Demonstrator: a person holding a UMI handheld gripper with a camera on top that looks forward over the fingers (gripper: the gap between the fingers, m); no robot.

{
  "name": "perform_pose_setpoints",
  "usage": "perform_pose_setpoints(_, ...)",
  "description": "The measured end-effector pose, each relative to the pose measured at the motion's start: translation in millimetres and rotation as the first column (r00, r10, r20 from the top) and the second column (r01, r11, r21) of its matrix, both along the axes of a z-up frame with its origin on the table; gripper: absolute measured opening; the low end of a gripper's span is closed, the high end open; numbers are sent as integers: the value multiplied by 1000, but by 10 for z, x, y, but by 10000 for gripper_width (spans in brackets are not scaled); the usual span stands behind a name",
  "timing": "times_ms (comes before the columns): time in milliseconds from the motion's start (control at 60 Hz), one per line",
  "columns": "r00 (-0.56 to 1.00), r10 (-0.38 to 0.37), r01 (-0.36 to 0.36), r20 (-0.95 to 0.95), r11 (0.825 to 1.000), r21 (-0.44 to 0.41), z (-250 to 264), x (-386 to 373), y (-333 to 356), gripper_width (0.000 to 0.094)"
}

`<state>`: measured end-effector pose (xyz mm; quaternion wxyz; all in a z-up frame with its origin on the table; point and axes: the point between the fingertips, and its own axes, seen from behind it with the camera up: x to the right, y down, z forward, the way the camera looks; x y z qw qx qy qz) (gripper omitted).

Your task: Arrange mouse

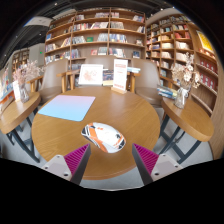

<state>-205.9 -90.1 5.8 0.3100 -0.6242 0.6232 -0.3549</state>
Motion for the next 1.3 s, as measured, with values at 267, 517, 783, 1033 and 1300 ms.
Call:
perform_pose_setpoints(267,999,4,-3,-37,1000,22,-97,453,-47,856)
perform_pose_setpoints(517,997,-37,38,-71,999,7,-121,900,-235,850)
perform_pose_setpoints(783,992,-76,79,-103,997,26,-201,1111,-359,849)
perform_pose_setpoints(1033,992,-57,60,-110,998,26,-191,1122,-290,433)
perform_pose_setpoints(1300,1000,-20,20,4,997,70,704,1470,164,409)
